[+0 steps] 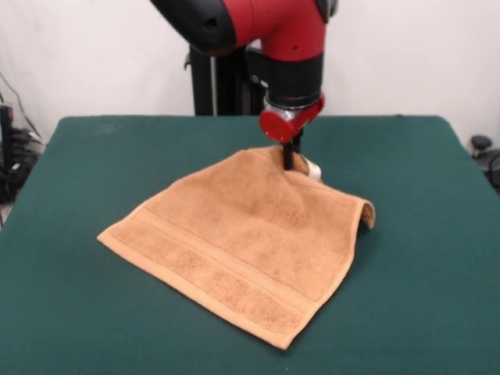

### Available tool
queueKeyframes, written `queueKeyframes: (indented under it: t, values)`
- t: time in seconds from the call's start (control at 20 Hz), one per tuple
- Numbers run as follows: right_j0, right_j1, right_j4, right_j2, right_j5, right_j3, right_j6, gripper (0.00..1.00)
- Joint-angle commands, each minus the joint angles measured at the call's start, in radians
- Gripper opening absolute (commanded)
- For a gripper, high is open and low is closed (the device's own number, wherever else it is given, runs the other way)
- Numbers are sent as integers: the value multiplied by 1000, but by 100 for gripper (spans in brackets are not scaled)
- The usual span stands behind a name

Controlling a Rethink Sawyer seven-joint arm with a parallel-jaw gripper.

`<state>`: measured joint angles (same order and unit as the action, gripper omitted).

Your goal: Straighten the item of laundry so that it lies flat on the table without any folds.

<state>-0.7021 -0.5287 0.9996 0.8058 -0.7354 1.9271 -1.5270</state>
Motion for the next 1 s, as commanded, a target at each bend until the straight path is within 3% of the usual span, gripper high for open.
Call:
queueKeyframes:
  t: [0.05, 0.3, 0.55, 1.0]
  values:
    - [-12, 142, 39, -16, 51, -51, 204, 0]
    - [-130, 152, -35, 165, 170, 22, 253, 0]
    - [-254, 270, -95, 348, 232, 64, 335, 0]
    - [-294, 354, -32, 458, 293, 56, 336, 0]
